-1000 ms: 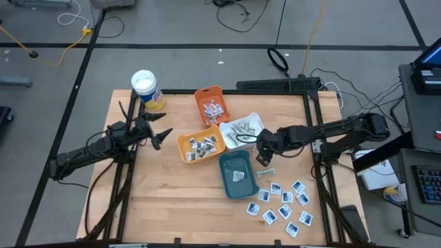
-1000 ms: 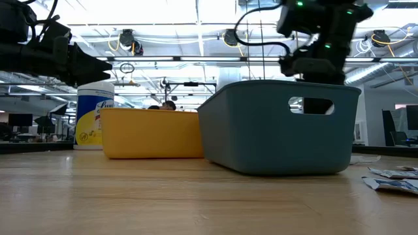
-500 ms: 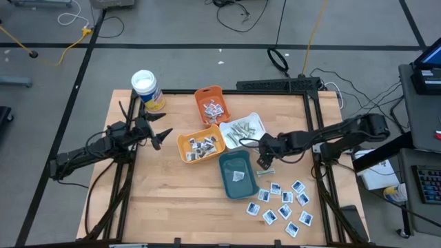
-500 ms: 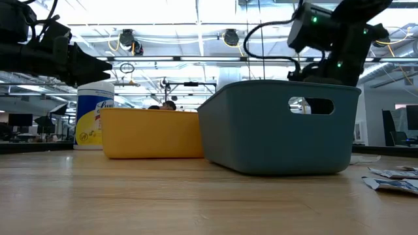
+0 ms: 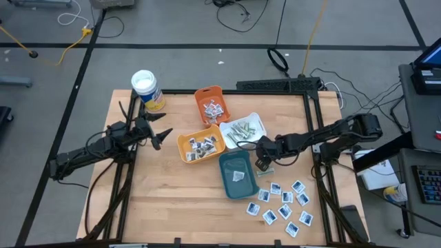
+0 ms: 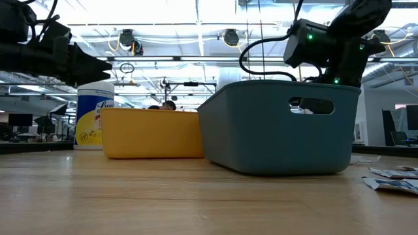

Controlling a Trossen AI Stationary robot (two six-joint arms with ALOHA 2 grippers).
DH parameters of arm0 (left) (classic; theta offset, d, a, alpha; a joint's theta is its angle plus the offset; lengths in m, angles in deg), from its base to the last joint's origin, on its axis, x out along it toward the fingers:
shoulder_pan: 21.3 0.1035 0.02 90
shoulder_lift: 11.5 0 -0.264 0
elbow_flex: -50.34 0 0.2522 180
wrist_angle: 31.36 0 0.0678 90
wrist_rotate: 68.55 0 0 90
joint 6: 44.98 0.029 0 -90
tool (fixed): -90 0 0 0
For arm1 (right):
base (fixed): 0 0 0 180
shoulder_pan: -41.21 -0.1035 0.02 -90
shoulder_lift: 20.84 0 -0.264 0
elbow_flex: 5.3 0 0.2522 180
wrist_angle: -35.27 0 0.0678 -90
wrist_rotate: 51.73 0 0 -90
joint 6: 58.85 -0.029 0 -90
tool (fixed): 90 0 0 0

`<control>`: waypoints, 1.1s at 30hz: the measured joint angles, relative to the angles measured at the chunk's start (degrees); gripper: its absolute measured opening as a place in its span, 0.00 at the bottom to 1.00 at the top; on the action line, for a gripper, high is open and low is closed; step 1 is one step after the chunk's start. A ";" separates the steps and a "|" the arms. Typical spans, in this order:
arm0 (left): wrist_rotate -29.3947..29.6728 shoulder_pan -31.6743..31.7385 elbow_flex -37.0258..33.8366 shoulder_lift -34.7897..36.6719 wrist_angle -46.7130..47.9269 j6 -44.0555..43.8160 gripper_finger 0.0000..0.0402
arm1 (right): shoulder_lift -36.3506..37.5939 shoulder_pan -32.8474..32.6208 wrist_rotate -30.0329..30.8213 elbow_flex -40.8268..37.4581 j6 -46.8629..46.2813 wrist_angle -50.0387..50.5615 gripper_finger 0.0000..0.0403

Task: Pick & Place First Aid Supplies
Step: Put the green bandage into the white bin

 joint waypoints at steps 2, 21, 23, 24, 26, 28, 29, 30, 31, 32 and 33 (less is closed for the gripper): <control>0.00 -0.01 0.00 0.00 -0.15 0.00 0.94 | 0.00 0.00 -0.76 0.00 -0.15 -0.01 0.24; 0.02 -0.01 -0.01 0.00 -0.68 0.00 0.94 | 4.90 -1.60 -6.15 13.71 -16.54 18.53 0.00; 0.02 0.01 -0.01 0.00 -0.68 0.00 0.94 | 4.96 -1.60 -4.65 16.33 -17.83 21.52 0.00; 0.02 0.01 -0.01 0.00 -0.68 0.00 0.94 | 4.92 -1.60 -3.94 17.63 -18.12 22.89 0.00; 0.02 0.01 -0.01 0.00 -0.69 0.00 0.94 | 4.92 -1.52 -2.66 19.68 -18.18 25.54 0.00; 0.00 -0.01 -0.01 0.00 -0.70 0.00 0.94 | 4.74 -0.96 -1.90 21.86 -17.94 27.83 0.00; 0.02 0.01 -0.01 0.00 -0.70 0.00 0.94 | 4.02 -0.44 -1.48 23.33 -17.76 28.95 0.00; 0.02 0.01 -0.01 0.00 -0.70 0.00 0.94 | 2.92 0.21 -1.37 24.95 -17.10 29.70 0.00; 0.00 0.01 -0.01 0.00 -0.70 0.00 0.94 | 1.74 0.84 -1.37 26.48 -15.95 30.40 0.00; 0.00 -0.01 -0.01 0.00 -0.72 0.00 0.94 | 0.72 1.50 -1.37 27.64 -14.68 30.88 0.00; 0.02 0.01 -0.01 0.00 -0.72 0.00 0.94 | -0.22 2.24 -1.56 28.93 -13.59 31.28 0.00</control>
